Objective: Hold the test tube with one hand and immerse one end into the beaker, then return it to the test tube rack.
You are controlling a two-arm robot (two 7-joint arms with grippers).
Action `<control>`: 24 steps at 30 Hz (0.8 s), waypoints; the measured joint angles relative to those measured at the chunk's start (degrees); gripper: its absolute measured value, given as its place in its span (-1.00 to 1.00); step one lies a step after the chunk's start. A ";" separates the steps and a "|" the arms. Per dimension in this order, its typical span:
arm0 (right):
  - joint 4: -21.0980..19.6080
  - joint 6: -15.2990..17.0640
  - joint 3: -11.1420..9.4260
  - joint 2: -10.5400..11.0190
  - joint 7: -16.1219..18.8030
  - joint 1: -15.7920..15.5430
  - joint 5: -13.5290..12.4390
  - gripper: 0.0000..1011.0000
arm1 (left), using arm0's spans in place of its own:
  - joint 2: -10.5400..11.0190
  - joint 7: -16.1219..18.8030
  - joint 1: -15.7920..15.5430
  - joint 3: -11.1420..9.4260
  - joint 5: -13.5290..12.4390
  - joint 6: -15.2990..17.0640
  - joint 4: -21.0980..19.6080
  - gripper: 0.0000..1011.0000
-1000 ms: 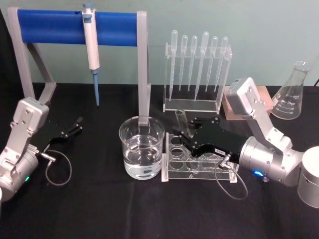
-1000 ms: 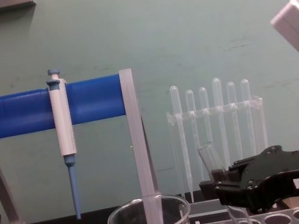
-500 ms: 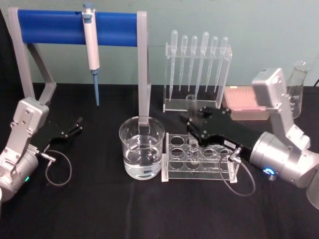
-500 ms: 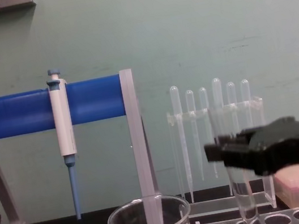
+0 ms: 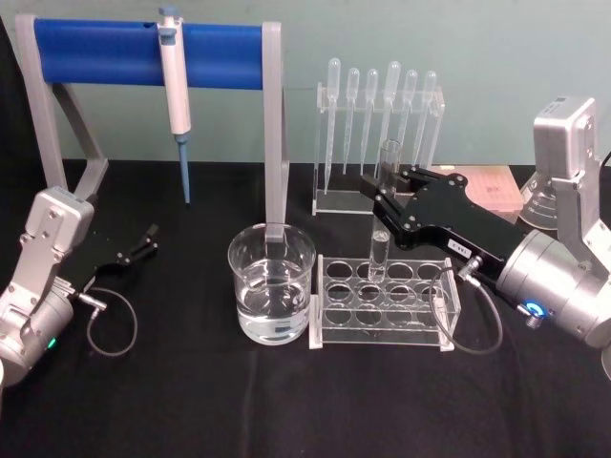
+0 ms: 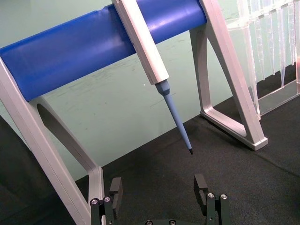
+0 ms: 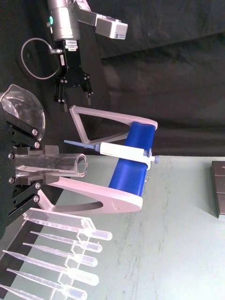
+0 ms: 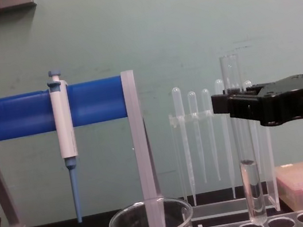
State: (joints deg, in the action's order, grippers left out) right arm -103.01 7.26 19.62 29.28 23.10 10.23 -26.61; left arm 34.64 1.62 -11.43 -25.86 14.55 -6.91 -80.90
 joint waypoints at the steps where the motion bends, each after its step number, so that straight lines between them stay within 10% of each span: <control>1: 0.00 0.00 0.00 0.00 0.00 0.00 0.00 -0.56 | 0.00 0.00 0.00 0.00 0.00 0.00 0.00 0.98; 24: 0.07 0.07 0.08 0.07 0.15 0.07 0.13 -0.56 | 0.00 0.00 0.00 0.00 0.00 0.00 0.00 0.98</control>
State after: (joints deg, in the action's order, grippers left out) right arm -102.94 7.32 19.70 29.35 23.25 10.29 -26.48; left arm 34.64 1.62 -11.43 -25.86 14.55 -6.91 -80.90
